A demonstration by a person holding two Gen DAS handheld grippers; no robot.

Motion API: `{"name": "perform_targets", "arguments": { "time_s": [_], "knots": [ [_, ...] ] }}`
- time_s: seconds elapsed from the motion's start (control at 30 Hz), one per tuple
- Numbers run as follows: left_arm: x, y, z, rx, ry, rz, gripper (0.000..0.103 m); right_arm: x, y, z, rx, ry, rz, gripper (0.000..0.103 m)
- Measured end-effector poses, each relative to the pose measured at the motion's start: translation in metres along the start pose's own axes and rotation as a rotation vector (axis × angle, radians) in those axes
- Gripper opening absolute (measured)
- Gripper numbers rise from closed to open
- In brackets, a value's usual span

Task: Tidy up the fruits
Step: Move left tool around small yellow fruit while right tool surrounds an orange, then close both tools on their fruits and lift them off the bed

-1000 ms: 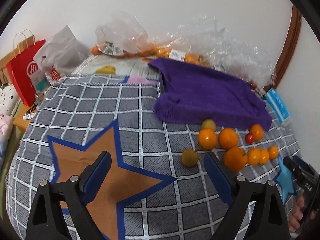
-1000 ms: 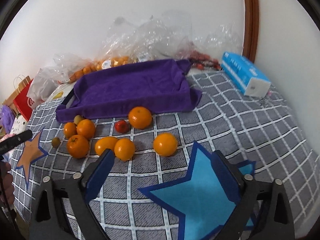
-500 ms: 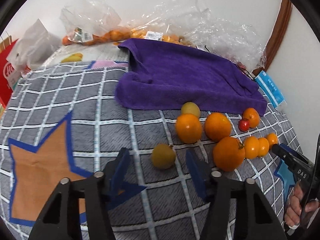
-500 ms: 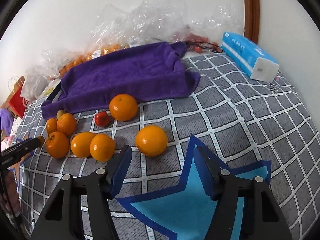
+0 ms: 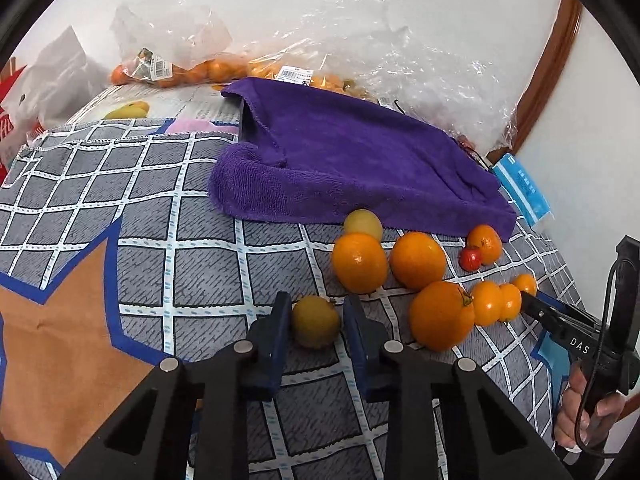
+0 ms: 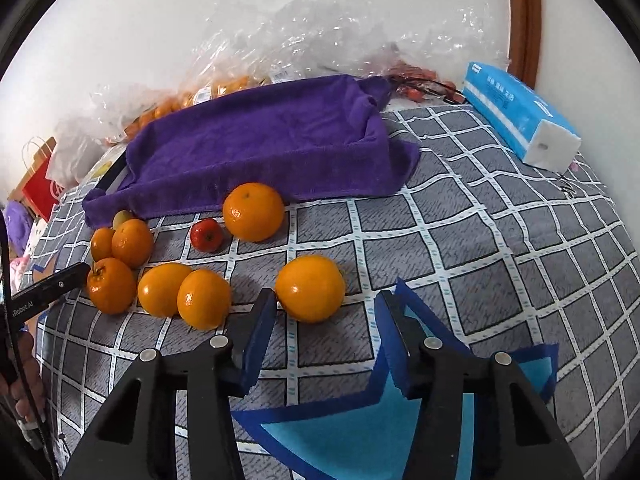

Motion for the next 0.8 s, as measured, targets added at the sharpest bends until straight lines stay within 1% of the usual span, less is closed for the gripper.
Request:
{"name": "perform_targets", "arguments": {
  "time_s": [0.07, 0.13, 0.23, 0.27, 0.33, 0.37, 0.4, 0.5, 0.7, 0.8],
  "knots": [
    [0.001, 0.000, 0.000, 0.000, 0.001, 0.000, 0.023, 0.003, -0.001, -0.003, 0.006, 0.009, 0.014, 0.052],
    [0.003, 0.000, 0.001, -0.003, 0.027, 0.013, 0.023, 0.005, -0.002, -0.004, 0.006, 0.018, 0.025, 0.052],
    [0.005, 0.001, 0.003, -0.009, 0.073, 0.027, 0.023, 0.007, -0.007, -0.007, 0.011, 0.006, 0.025, 0.052],
    [0.005, 0.001, 0.004, -0.011, 0.076, 0.028, 0.024, 0.007, -0.009, -0.008, 0.009, 0.009, 0.024, 0.052],
    [0.003, 0.000, 0.004, -0.016, 0.073, 0.020, 0.024, 0.008, -0.009, -0.009, 0.003, 0.029, 0.030, 0.046],
    [0.002, 0.000, 0.005, -0.020, 0.075, 0.016, 0.023, 0.008, -0.009, -0.008, -0.001, 0.038, 0.033, 0.039],
    [0.002, 0.000, 0.006, -0.026, 0.073, 0.014, 0.023, 0.008, -0.007, -0.007, -0.007, 0.045, 0.037, 0.036],
    [0.002, -0.001, 0.010, -0.043, 0.071, 0.016, 0.023, 0.009, -0.006, -0.004, -0.022, 0.044, 0.041, 0.036],
    [0.002, -0.001, 0.020, -0.094, 0.059, 0.014, 0.023, 0.008, -0.007, 0.009, -0.080, 0.042, 0.032, 0.036],
    [0.007, -0.002, 0.023, -0.109, 0.045, 0.033, 0.023, 0.005, -0.007, 0.013, -0.098, 0.039, 0.021, 0.036]
  ]
}}
Point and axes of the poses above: each gripper's, at about its wrist camera, not at the fingertips, and z roughly against the way its jaws point, x to its left, y to its underside, the point moved 9 cm from there along -z, roughly the way its jaws point, and after that the axes turned 14 degrees about x, right-handed, at the moved point
